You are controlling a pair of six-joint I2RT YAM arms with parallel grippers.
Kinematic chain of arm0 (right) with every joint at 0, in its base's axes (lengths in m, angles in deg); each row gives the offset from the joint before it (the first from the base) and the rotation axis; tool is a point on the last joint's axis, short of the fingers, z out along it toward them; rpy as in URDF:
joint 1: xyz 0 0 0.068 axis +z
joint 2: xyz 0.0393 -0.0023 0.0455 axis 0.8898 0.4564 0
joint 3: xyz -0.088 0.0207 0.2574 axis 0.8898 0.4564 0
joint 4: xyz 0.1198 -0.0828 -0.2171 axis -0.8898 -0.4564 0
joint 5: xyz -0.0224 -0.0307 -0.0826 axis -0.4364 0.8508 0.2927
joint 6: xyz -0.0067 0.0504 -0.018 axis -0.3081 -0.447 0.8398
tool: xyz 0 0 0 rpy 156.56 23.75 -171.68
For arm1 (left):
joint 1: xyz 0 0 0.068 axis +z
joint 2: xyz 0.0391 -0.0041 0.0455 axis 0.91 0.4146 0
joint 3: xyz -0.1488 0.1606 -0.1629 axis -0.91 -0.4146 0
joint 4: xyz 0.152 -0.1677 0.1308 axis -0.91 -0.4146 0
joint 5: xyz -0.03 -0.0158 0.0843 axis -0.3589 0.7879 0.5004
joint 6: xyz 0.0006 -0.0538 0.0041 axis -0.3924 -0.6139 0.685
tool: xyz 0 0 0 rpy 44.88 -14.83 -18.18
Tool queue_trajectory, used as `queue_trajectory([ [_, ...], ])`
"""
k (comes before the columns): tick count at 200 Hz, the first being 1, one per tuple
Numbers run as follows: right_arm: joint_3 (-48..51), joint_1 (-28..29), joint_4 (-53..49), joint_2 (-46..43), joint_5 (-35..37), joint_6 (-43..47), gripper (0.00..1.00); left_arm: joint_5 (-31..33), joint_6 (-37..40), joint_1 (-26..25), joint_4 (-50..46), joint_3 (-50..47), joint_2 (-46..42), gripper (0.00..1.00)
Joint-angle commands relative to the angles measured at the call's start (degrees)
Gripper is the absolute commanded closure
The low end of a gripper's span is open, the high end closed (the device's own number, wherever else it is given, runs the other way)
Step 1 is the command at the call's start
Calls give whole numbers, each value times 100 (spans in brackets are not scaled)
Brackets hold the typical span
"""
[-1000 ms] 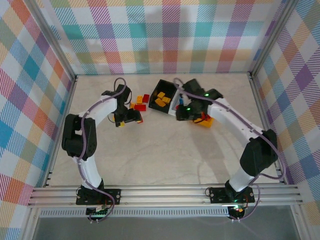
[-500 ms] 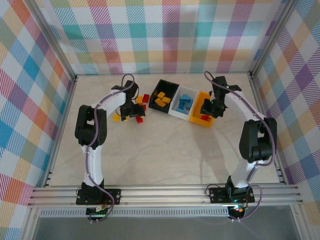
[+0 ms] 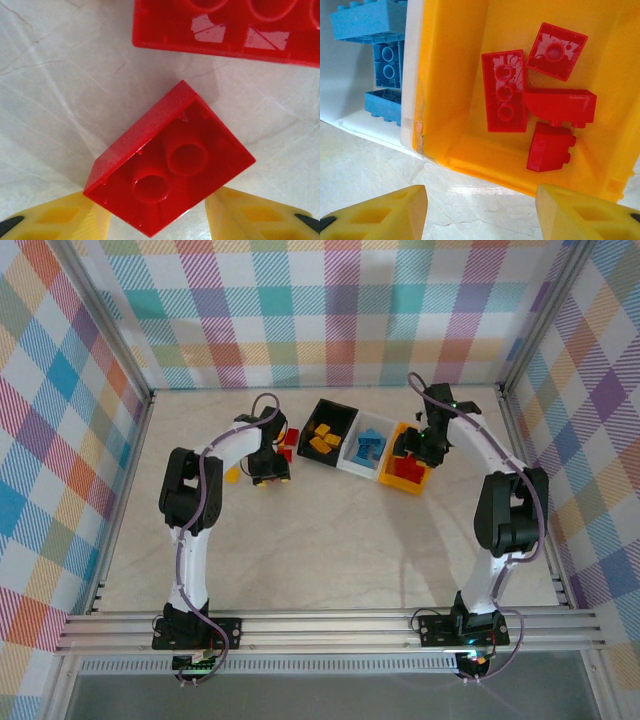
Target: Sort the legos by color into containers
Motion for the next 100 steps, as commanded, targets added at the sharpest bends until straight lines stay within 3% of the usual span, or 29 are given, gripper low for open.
queue_trajectory([
  [1,220,-29,-144,-590,-243,-77,39,-24,-22,-25,-160,-14,24,52],
  [33,842,-21,7,-1098,-475,-252,39,-21,-4,-22,-135,-162,-128,56],
  [64,1253,-3,111,-1395,-651,-350,38,128,128,-29,-228,-160,-333,30],
  [100,1504,1,223,-1534,-824,-414,37,460,577,49,-478,272,-171,26],
])
